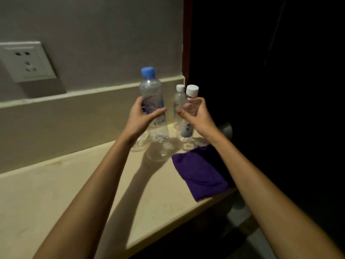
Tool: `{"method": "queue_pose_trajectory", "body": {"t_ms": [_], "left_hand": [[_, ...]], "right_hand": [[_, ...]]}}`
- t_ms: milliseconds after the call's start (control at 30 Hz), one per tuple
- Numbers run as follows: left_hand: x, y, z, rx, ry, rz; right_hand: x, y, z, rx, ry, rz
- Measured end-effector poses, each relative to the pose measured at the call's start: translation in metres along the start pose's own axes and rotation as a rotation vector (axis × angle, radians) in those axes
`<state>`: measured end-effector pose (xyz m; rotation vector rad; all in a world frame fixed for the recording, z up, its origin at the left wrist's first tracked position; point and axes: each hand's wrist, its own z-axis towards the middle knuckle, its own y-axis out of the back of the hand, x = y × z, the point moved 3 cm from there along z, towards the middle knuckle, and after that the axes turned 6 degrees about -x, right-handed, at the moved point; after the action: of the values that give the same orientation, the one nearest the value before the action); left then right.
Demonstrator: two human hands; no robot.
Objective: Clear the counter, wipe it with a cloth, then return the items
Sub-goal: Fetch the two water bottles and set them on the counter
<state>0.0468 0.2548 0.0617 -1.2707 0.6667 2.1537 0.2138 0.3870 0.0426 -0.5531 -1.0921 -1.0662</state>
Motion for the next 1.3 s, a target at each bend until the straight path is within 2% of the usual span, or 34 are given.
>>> {"method": "queue_pose_trajectory", "body": {"t_ms": [267,467,600,900,1133,1300], "left_hand": [[0.038,-0.016,0.041,-0.12,0.038,0.089],[0.062,-0.016,0.053,-0.173,0.076,0.164],[0.08,-0.016,0.05,-0.176,0.083,0.247],[0.093,-0.021,0.054,-0.298,0.055,0.323],[0.098,-0.016,0.049,-0.278,0.028,0.337],[0.102,-0.011,0.044,-0.26,0.01,0.363]], "right_hand": [[-0.029,-0.047,0.07,0.228,0.018,0.016],[-0.056,-0.071,0.089,0.281,0.043,0.01],[-0.071,-0.079,0.08,0.205,0.038,0.08],[-0.066,-0.089,0.058,0.031,-0.003,0.15],[-0.063,-0.089,0.052,-0.013,-0.014,0.079],[-0.06,-0.093,0.051,-0.075,0.049,-0.007]]}}
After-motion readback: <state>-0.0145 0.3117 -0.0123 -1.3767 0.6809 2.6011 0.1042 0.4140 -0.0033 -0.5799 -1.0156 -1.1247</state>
